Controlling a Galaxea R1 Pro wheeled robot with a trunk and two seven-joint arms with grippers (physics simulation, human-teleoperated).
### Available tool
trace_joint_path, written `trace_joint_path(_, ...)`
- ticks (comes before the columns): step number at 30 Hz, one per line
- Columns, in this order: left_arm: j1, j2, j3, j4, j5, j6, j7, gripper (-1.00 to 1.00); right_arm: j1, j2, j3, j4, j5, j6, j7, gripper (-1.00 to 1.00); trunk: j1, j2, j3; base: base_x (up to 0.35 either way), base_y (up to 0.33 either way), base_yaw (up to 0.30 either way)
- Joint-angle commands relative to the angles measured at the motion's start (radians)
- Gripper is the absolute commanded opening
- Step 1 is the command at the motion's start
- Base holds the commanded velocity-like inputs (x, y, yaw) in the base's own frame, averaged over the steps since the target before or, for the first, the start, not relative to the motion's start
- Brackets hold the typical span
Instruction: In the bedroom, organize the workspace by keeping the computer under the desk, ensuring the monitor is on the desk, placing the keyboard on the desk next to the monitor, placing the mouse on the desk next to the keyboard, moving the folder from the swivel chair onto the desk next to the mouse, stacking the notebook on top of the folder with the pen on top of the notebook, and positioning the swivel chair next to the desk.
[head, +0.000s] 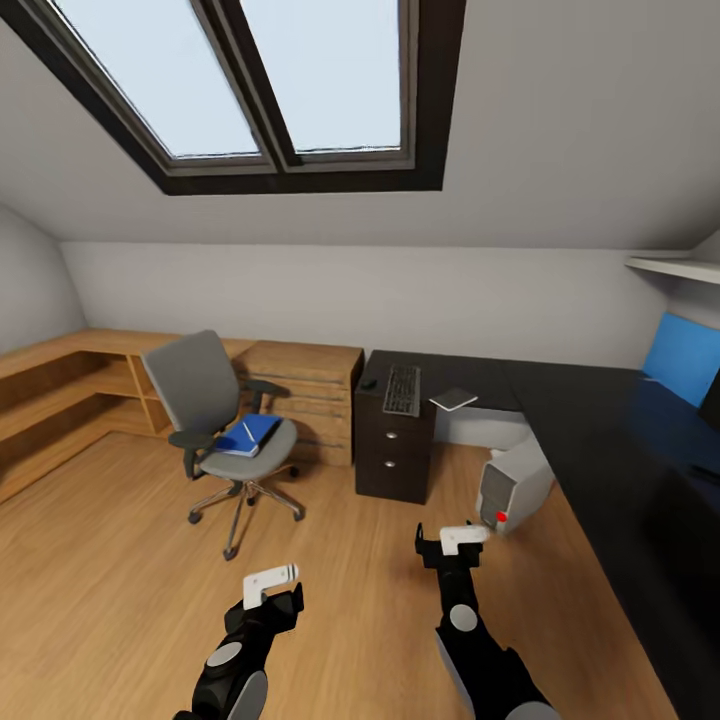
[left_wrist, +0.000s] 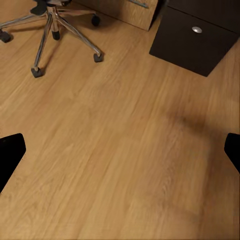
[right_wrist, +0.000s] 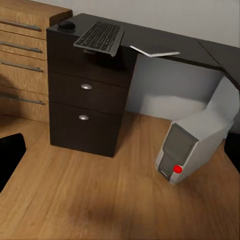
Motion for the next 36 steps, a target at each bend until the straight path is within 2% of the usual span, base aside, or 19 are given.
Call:
trace_joint_path(1, -0.001, 0.0, -0.002, -0.001, 0.008, 0.003, 0.008, 1.0, -0.001, 0.0, 0.001, 0.012, 0.01, 0.0, -0.006, 1.0, 0.001, -0.001, -0.001, 0.31, 0.095, 0.0)
trace_joint_path(26, -0.001, -0.003, -0.003, 0.022, 0.005, 0.002, 0.007, 1.0, -0.002, 0.0, -0.002, 0.036, 0.009, 0.025, 0.016, 1.0, 0.001, -0.001, -0.001, 0.327, 0.012, 0.0)
trace_joint_path(27, -0.001, -0.004, -0.004, 0.022, 0.005, 0.001, 0.007, 1.0, -0.003, 0.0, -0.005, 0.036, -0.009, 0.025, 0.02, 1.0, 0.001, -0.001, -0.001, 0.329, 0.0, 0.0)
trace_joint_path(29, -0.001, -0.004, -0.004, 0.021, 0.004, 0.001, 0.007, 1.0, -0.003, 0.0, -0.007, 0.036, -0.056, 0.026, 0.032, 1.0, 0.001, -0.001, -0.001, 0.329, 0.0, 0.0)
trace_joint_path(30, -0.001, -0.004, -0.008, 0.018, 0.004, 0.0, 0.007, 1.0, -0.005, 0.0, -0.009, 0.035, -0.207, 0.027, 0.073, 1.0, 0.001, -0.001, -0.001, 0.329, 0.0, 0.0)
trace_joint_path(32, -0.001, -0.004, -0.014, 0.016, 0.004, -0.001, 0.007, 1.0, -0.006, 0.0, -0.01, 0.035, -0.296, 0.031, 0.092, 1.0, 0.001, -0.001, -0.001, 0.329, 0.0, 0.0)
trace_joint_path(33, -0.001, -0.003, -0.031, 0.014, 0.004, -0.001, 0.007, 1.0, -0.007, 0.0, -0.01, 0.025, -0.511, 0.071, 0.116, 1.0, 0.001, -0.001, -0.001, 0.329, 0.0, 0.0)
trace_joint_path(35, -0.001, -0.003, -0.035, 0.013, 0.004, -0.001, 0.007, 1.0, -0.008, -0.001, -0.011, 0.017, -0.591, 0.1, 0.12, 1.0, 0.001, -0.001, -0.001, 0.329, 0.0, 0.0)
trace_joint_path(36, -0.001, -0.003, -0.037, 0.013, 0.004, -0.001, 0.007, 1.0, -0.009, -0.007, -0.011, 0.008, -0.669, 0.136, 0.124, 1.0, 0.001, -0.001, -0.001, 0.329, 0.0, 0.0)
